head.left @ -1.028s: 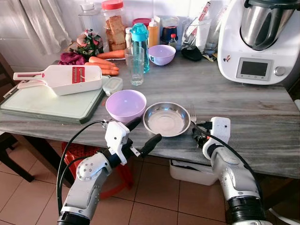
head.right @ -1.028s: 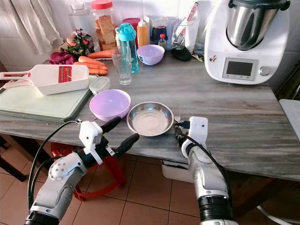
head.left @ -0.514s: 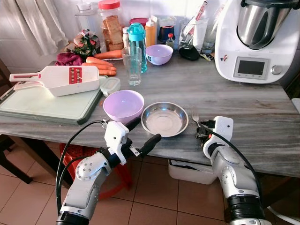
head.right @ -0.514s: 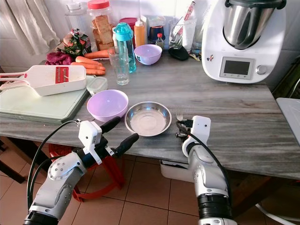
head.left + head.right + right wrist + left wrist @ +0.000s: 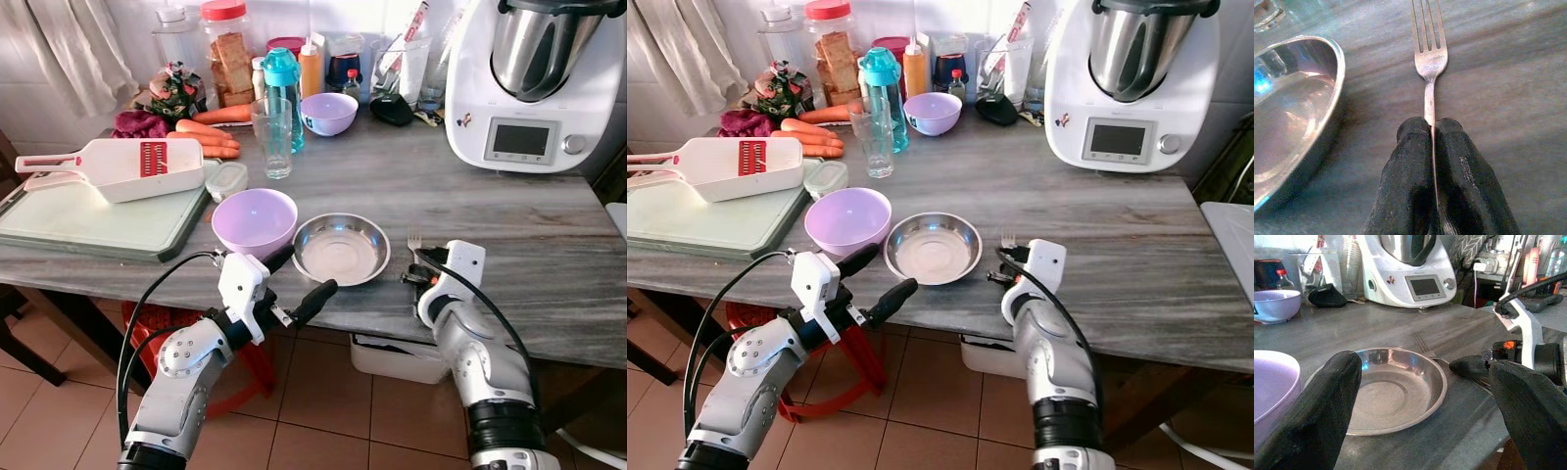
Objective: Setting the table
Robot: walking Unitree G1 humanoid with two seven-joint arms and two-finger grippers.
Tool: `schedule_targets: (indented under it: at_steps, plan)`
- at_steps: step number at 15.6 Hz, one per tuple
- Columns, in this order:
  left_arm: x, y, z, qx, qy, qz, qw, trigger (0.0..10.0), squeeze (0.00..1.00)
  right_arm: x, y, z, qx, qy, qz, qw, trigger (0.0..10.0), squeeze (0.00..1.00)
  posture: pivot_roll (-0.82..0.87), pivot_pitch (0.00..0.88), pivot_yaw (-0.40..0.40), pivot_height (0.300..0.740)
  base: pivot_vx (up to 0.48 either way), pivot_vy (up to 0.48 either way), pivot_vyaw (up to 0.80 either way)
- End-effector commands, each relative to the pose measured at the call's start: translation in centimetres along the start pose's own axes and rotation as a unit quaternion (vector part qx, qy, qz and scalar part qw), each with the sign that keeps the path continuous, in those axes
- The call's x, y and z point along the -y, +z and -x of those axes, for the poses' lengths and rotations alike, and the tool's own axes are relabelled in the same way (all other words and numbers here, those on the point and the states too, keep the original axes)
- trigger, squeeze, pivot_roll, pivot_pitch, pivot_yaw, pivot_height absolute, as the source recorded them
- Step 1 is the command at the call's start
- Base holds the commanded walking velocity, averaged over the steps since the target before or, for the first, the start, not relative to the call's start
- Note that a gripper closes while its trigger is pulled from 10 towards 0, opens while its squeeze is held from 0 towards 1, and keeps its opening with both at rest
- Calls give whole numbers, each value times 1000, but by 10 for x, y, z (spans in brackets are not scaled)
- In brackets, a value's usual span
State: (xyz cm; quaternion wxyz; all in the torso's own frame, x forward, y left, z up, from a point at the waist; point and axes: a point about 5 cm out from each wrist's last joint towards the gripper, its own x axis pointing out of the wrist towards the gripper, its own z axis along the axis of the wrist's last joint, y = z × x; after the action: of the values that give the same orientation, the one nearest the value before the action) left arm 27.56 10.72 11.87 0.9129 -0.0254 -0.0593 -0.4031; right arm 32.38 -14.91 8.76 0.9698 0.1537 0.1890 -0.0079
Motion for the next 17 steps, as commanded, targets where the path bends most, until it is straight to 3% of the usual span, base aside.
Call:
schedule_targets:
  at_steps: [1, 6, 7, 8, 9, 17]
  plan:
    - [0, 1, 2, -2, -1, -3, 1000, 10000, 0, 1, -33, 0, -76, -5, -15, 997, 0, 0, 61, 41, 64, 740, 0, 0, 0]
    - [1, 1, 3, -4, -2, -2, 1000, 10000, 0, -6, -29, -4, -72, 1, -13, 997, 0, 0, 63, 44, 64, 740, 0, 0, 0]
    - [1, 1, 4, -5, -1, -2, 1000, 10000, 0, -6, -29, -4, -71, 1, -14, 997, 4863, 0, 64, 43, 62, 740, 0, 0, 0]
    - [1, 1, 4, -5, -1, -2, 1000, 10000, 0, -6, -29, -4, -71, 1, -14, 997, 8392, 529, 64, 43, 62, 740, 0, 0, 0]
    - [1, 0, 5, -5, -1, -2, 1000, 10000, 0, -6, -30, -4, -70, -1, -17, 997, 10000, 1000, 65, 42, 61, 740, 0, 0, 0]
    - [1, -1, 5, -8, -3, -1, 1000, 10000, 0, -6, -15, -2, -34, -6, 3, 999, 10000, 1000, 63, 38, 64, 740, 0, 0, 0]
